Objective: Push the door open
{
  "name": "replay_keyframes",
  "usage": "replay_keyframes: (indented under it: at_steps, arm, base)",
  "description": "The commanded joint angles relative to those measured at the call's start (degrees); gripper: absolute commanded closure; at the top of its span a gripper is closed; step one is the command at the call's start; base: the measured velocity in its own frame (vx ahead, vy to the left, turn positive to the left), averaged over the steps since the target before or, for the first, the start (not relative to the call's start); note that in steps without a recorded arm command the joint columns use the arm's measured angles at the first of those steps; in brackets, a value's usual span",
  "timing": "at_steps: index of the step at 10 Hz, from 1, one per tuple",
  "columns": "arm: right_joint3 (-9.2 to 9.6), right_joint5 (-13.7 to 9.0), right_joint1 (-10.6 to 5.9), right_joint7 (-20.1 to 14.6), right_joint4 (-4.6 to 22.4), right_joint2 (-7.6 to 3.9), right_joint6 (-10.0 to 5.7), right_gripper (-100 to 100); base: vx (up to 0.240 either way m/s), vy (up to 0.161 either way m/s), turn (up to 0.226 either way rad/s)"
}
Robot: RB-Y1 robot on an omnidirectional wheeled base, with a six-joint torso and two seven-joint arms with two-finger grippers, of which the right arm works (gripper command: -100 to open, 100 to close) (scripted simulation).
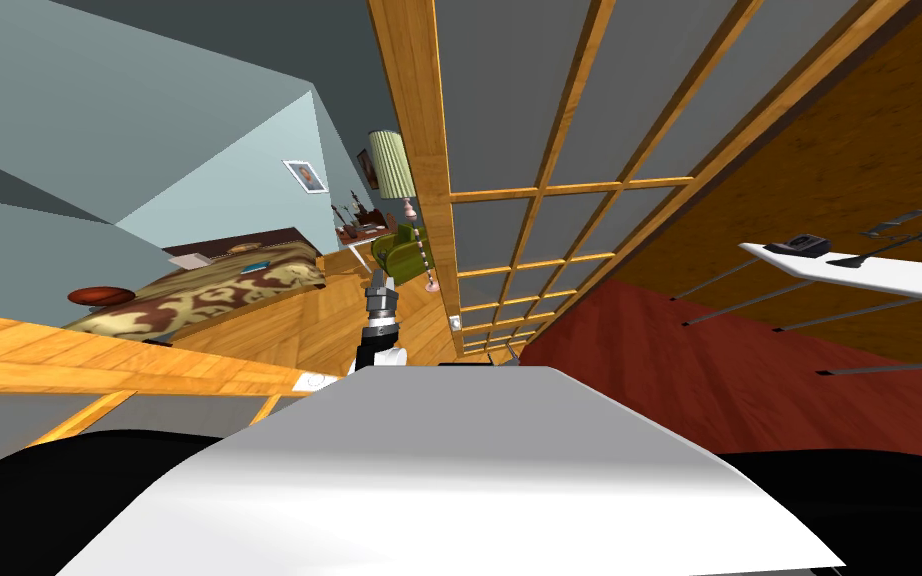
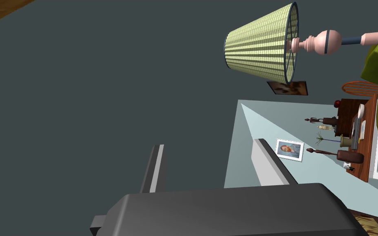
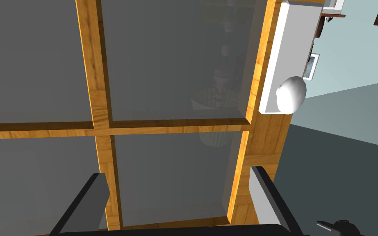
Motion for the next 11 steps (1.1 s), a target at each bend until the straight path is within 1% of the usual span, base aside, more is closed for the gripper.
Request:
replay_keyframes:
  at_steps: [1, 2, 3, 4, 5, 7, 8, 11]
  arm:
    - [0.77, -1.75, -1.21, 1.40, 0.70, 0.14, 1.15, -100]
    - [1.54, -3.33, -2.19, 2.50, 0.89, 0.32, 2.37, -100]
    - [1.93, -4.12, -2.68, 3.04, 0.99, 0.41, 2.98, -100]
    - [2.68, -5.65, -3.63, 4.11, 1.18, 0.72, 4.16, -100]
    - [3.05, -6.42, -4.10, 4.64, 1.27, 0.88, 4.76, -100]
    - [4.50, -9.37, -5.93, 6.68, 1.62, 1.67, 7.03, -100]
    - [4.85, -10.09, -6.37, 7.18, 1.71, 1.89, 7.59, -100]
    - [6.76, -13.98, -8.78, 9.87, 2.18, 3.53, 10.58, -100]
  base:
    - [-0.042, -0.029, 0.003]
    - [-0.041, -0.030, 0.001]
    - [-0.037, -0.026, 0.003]
    - [-0.038, -0.015, -0.001]
    - [-0.036, -0.009, -0.002]
    - [-0.052, 0.013, -0.003]
    - [-0.056, 0.017, -0.007]
    - [-0.059, 0.041, -0.011]
